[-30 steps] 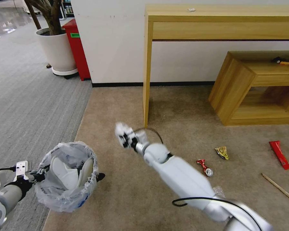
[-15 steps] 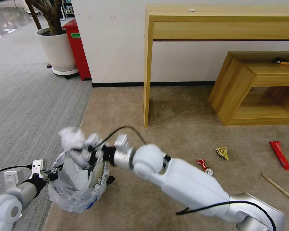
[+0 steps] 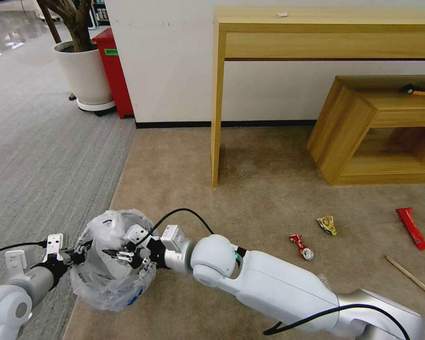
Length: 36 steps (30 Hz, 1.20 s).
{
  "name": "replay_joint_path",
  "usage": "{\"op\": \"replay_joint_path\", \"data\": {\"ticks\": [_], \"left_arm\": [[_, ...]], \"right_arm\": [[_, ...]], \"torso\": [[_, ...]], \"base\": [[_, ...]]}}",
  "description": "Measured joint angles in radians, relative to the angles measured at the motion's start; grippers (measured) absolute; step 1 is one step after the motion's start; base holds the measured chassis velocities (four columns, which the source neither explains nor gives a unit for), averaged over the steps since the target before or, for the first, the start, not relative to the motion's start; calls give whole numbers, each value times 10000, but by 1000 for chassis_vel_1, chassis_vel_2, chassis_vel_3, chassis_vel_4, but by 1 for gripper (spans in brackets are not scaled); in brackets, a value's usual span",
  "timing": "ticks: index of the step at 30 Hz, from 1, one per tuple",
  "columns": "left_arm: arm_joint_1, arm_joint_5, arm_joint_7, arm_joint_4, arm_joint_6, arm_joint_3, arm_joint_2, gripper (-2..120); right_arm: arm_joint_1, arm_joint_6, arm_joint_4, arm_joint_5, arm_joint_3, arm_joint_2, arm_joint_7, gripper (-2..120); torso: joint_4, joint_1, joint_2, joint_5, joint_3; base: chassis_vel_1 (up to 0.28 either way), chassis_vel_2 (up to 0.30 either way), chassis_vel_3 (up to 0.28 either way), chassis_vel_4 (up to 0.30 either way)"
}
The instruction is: Pick up the trash bin and place the garbage on the floor into it.
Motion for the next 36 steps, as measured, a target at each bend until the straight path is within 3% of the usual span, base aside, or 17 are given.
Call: {"op": "replay_joint_path", "data": {"ticks": [12, 21, 25, 29, 35, 36], "left_arm": [[9, -4, -15, -75, 1, 17, -17, 0], [47, -11, -17, -135, 1, -26, -28, 0], [109, 5, 8, -147, 1, -73, -53, 0], [185, 122, 109, -176, 1, -98, -98, 0], [185, 163, 118, -192, 1, -97, -101, 0], [179, 193, 126, -212, 1, -78, -102, 0]], "right_arm": [[-182, 16, 70, -83, 157, -32, 170, 96], [-422, 23, 279, -116, 735, 21, 732, 100], [-888, 37, 372, -557, 1760, -38, 1137, 100], [-2158, 353, 364, -1517, 3481, -660, 1335, 100], [-2986, 438, 408, -1772, 4279, -1060, 1338, 100], [-3752, 598, 484, -2074, 5125, -1425, 1321, 100]], "torso": [[0, 0, 0, 0, 1], [0, 0, 0, 0, 0], [2, 0, 0, 1, 0], [0, 0, 0, 1, 0], [-1, 0, 0, 4, 1], [-1, 0, 0, 3, 1]], "base": [[0, 0, 0, 0], [0, 0, 0, 0], [0, 0, 0, 0], [0, 0, 0, 0], [0, 0, 0, 0], [0, 0, 0, 0]]}}
